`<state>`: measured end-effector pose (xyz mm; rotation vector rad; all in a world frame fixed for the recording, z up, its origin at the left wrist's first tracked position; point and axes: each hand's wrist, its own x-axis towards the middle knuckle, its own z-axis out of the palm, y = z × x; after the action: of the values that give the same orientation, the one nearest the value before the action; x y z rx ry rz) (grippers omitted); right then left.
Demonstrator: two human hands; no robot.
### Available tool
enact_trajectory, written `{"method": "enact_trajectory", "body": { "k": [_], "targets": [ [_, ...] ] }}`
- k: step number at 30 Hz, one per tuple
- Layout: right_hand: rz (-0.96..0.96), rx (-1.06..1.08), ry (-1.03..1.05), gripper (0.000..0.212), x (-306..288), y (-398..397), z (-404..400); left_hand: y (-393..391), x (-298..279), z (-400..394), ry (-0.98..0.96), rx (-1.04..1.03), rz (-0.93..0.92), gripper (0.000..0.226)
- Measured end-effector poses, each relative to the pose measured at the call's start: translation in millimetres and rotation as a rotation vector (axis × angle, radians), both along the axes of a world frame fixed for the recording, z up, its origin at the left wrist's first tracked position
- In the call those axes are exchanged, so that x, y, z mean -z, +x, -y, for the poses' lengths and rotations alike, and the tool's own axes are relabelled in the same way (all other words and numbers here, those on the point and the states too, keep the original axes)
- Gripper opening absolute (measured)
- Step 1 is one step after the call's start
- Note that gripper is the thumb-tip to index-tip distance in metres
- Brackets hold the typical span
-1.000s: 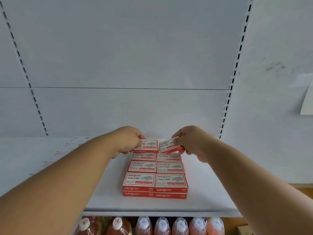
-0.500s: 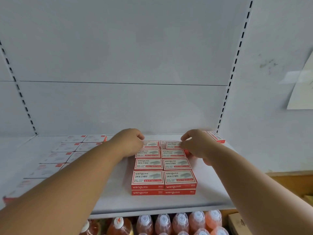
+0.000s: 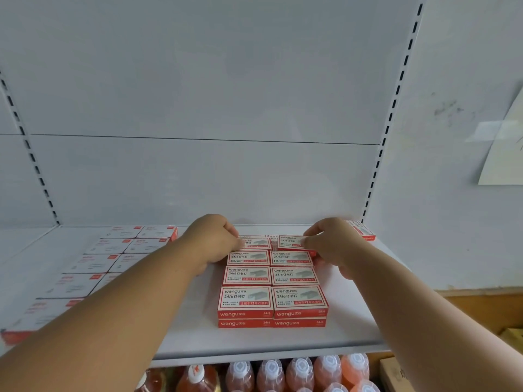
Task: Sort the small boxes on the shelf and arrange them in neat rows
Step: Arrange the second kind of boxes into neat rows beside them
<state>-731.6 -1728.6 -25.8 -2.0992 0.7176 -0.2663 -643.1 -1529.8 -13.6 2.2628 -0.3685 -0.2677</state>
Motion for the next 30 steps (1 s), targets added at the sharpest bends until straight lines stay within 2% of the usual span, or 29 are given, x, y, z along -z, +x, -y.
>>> {"method": "enact_trajectory", "body": {
  "k": [4,8,15,18,23,28,30],
  "targets": [
    [0.005,0.014,0.010,0.004,2,1,-2,1,2,-1,-0.060,-0.025,-0.024,0.012],
    [-0.008,-0.022,-0.027,0.005,1,0,-3,-2,0,1,0.032,0.003,0.060,0.012],
    [-0.054,-0.046,-0.177,0.019,-10,-3,-11,0,-4,1,0.105,0.068,0.079,0.008],
    [-0.072,-0.077,-0.198,0.018,-12,-2,-12,0,-7,5,0.216,0.092,0.154,0.002],
    [-0.027,-0.092,-0.229,0.016,-7,0,-13,0,-13,13,0.351,0.107,0.293,0.011],
    [0.072,-0.084,-0.247,0.005,-6,-1,4,-8,-20,34,0.406,0.157,0.416,0.015],
    [0.106,-0.070,-0.289,0.007,-9,-3,18,-12,-22,47,0.409,0.186,0.424,0.015]
  ]
}}
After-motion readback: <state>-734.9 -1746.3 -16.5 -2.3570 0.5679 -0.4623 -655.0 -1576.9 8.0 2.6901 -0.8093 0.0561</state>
